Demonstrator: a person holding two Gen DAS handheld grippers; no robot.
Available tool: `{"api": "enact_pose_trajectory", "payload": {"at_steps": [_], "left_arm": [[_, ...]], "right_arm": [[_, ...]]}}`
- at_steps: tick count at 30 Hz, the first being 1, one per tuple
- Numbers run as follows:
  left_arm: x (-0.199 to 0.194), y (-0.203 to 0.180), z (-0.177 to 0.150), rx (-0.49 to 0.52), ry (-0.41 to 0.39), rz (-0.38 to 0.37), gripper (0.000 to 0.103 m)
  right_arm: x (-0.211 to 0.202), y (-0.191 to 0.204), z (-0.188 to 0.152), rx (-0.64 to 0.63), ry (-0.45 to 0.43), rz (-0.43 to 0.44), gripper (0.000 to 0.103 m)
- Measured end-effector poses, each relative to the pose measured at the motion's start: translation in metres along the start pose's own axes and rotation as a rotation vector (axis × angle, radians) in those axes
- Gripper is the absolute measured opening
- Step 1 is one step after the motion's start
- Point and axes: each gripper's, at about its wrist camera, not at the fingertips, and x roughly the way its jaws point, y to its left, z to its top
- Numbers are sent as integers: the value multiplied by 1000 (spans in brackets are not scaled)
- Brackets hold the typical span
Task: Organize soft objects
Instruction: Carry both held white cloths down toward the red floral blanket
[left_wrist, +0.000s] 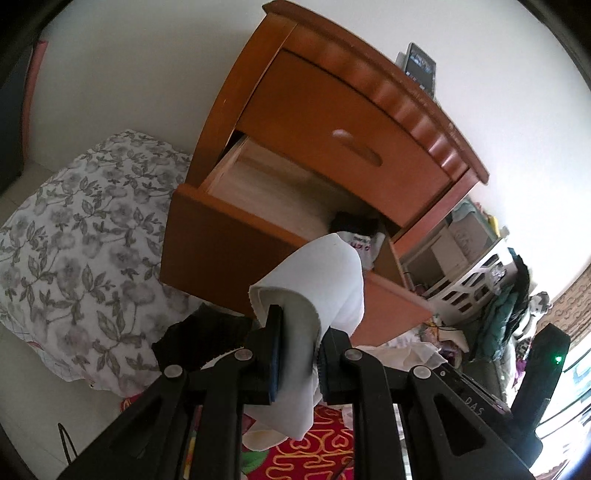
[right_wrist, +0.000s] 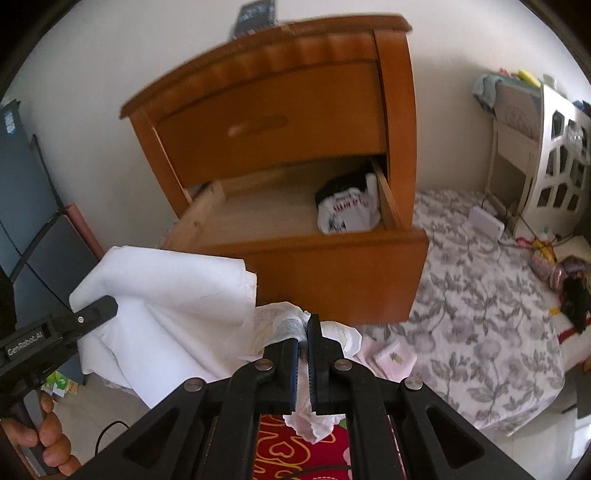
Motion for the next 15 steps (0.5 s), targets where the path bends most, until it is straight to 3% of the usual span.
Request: {"api": "enact_pose_trajectory", "payload": {"at_steps": [9,15], "left_arm": [[20,16,-7,-16,-1,34,17],[39,24,-15,-10,45,77,17]], "right_arm": [[29,-13,-14,28,61,-12,5],[39,-11,-19,12,68,-16,5]]}}
